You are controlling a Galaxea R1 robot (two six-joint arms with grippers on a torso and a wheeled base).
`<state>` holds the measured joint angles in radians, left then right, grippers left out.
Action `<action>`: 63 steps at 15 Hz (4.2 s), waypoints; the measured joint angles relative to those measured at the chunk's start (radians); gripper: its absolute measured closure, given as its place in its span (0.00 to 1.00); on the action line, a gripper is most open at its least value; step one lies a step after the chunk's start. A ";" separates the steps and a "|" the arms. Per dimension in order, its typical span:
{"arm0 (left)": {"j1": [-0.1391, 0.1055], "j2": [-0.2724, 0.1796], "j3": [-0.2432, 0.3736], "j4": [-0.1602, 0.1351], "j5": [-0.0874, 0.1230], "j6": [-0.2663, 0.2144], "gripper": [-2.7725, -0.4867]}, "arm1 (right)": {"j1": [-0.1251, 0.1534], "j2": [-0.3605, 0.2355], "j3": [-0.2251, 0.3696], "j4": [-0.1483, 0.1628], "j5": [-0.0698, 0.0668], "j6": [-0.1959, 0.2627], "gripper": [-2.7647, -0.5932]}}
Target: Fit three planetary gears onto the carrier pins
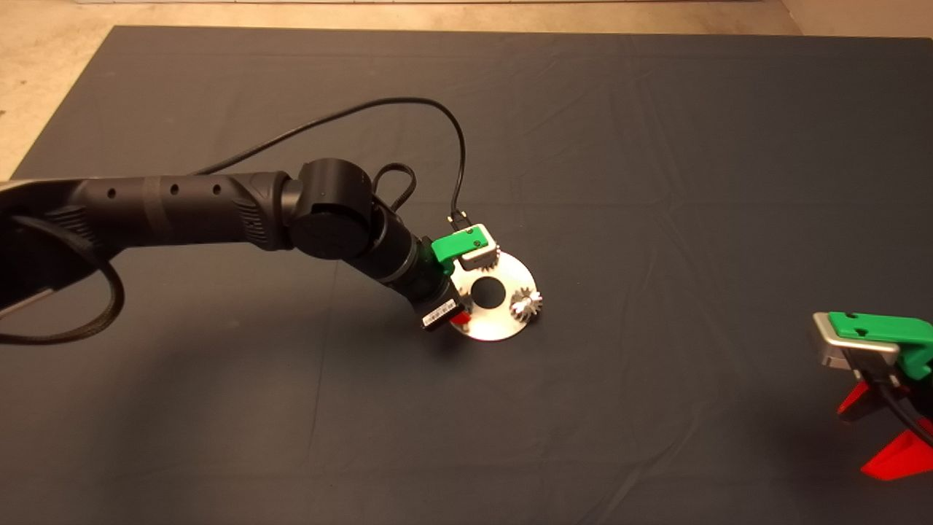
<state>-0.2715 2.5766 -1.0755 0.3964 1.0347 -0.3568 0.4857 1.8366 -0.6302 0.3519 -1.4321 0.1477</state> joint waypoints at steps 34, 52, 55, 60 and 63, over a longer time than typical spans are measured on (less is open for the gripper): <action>-0.154 -0.041 0.238 -0.168 0.485 -0.301 0.50 | 0.006 0.014 0.123 0.000 0.043 0.064 0.59; -0.205 -0.209 0.785 -0.075 0.492 -0.864 0.50 | -0.450 0.452 0.275 -0.679 -0.067 0.716 0.59; -0.152 -0.189 0.790 0.016 0.491 -0.911 0.50 | -0.601 0.437 0.277 -0.863 -0.090 0.743 0.59; -0.080 -0.169 0.792 0.185 0.491 -0.966 0.50 | -0.542 0.426 0.281 -0.905 -0.099 0.751 0.59; -0.024 -0.159 0.792 0.222 0.492 -0.992 0.50 | -0.414 0.468 0.283 -0.917 -0.107 0.754 0.59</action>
<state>-0.2957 2.4176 -0.2836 0.6186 1.5268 -1.3486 0.0716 2.3048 -0.3472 -0.5655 -1.5394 0.9017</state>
